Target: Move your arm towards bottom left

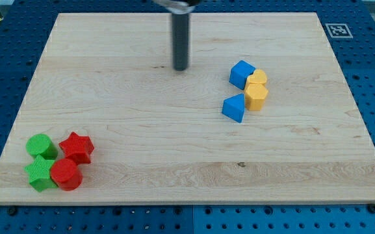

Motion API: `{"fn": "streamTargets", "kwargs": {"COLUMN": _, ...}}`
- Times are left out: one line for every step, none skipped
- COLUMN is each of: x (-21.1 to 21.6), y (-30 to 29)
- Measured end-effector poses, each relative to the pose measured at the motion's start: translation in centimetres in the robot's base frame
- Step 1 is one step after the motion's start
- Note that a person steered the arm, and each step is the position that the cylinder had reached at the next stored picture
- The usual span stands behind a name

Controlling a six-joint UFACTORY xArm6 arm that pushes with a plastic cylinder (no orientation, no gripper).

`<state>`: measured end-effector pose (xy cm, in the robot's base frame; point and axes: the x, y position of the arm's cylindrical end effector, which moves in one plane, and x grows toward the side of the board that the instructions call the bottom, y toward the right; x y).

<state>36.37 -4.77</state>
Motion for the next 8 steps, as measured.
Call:
{"fn": "streamTargets", "kwargs": {"x": 1.8, "y": -8.6}}
{"fn": "streamTargets", "kwargs": {"x": 4.9, "y": -17.9}}
{"fn": "streamTargets", "kwargs": {"x": 7.6, "y": -25.5}}
{"fn": "streamTargets", "kwargs": {"x": 7.8, "y": -25.7}}
{"fn": "streamTargets", "kwargs": {"x": 7.8, "y": -25.7}}
{"fn": "streamTargets", "kwargs": {"x": 9.8, "y": -25.7}}
{"fn": "streamTargets", "kwargs": {"x": 15.1, "y": -25.7}}
{"fn": "streamTargets", "kwargs": {"x": 18.9, "y": -25.6}}
